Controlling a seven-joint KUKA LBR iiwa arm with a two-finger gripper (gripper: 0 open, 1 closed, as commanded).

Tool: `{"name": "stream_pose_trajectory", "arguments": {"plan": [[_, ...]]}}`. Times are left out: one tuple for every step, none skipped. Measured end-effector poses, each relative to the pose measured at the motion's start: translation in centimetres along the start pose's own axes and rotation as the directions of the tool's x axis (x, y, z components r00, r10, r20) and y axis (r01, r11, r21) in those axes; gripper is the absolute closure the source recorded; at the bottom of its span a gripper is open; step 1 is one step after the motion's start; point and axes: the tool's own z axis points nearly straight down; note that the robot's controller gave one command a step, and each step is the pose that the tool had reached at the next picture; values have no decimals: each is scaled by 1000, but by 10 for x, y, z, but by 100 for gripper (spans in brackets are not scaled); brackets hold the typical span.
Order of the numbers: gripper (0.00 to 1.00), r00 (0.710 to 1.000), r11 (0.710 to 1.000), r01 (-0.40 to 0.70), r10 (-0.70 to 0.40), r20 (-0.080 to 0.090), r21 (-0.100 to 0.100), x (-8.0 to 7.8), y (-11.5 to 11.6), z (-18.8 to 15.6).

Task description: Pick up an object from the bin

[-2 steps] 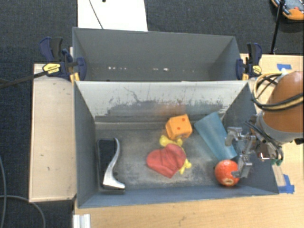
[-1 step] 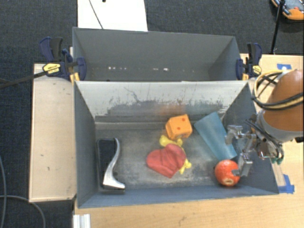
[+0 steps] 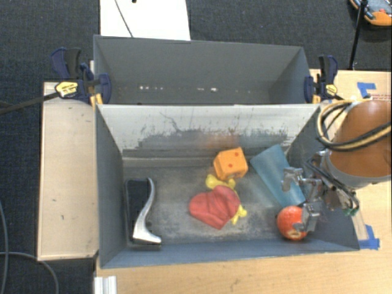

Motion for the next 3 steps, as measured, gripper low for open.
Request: {"name": "stream_pose_trajectory", "arguments": {"plan": [[0, 962, 962, 273, -274, -19, -14, 5, 6, 50], [0, 972, 972, 235, -235, 5, -2, 1, -3, 81], [0, 940, 940, 342, -342, 7, -2, 2, -9, 80]]}}
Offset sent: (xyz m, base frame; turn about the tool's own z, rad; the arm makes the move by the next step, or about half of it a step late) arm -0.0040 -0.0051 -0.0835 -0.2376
